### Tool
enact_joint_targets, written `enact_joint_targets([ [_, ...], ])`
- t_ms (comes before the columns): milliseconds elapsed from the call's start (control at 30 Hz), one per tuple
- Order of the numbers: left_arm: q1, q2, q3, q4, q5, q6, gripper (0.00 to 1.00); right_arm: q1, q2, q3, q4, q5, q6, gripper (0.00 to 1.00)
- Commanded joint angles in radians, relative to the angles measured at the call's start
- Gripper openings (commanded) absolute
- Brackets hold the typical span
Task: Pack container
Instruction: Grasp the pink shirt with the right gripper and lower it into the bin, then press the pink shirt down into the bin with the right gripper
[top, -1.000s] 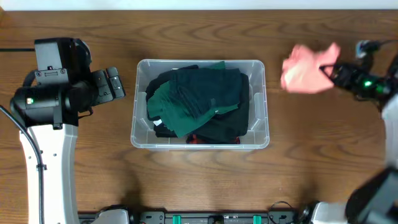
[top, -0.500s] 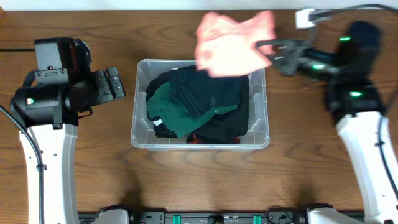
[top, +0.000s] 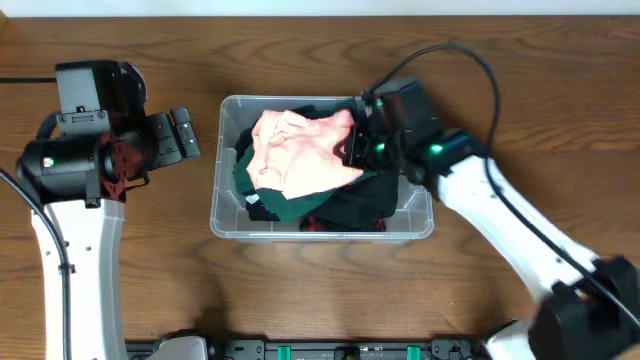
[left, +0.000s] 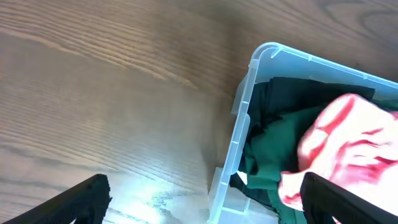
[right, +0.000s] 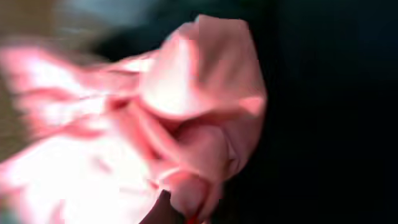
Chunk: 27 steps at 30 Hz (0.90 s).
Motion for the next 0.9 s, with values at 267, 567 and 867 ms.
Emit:
enact_joint_targets([
  [267, 0.004, 0.000, 0.012, 0.001, -0.005, -0.005, 0.98, -0.007, 0.041, 0.014, -0.097, 0.254, -0.220, 0.51],
  [567, 0.004, 0.000, 0.012, 0.001, -0.005, -0.005, 0.98, -0.006, -0.272, 0.031, -0.066, 0.375, -0.290, 0.29],
  [867, 0.004, 0.000, 0.013, 0.001, -0.005, -0.005, 0.98, 0.022, -0.157, 0.015, 0.304, -0.112, -0.230, 0.17],
])
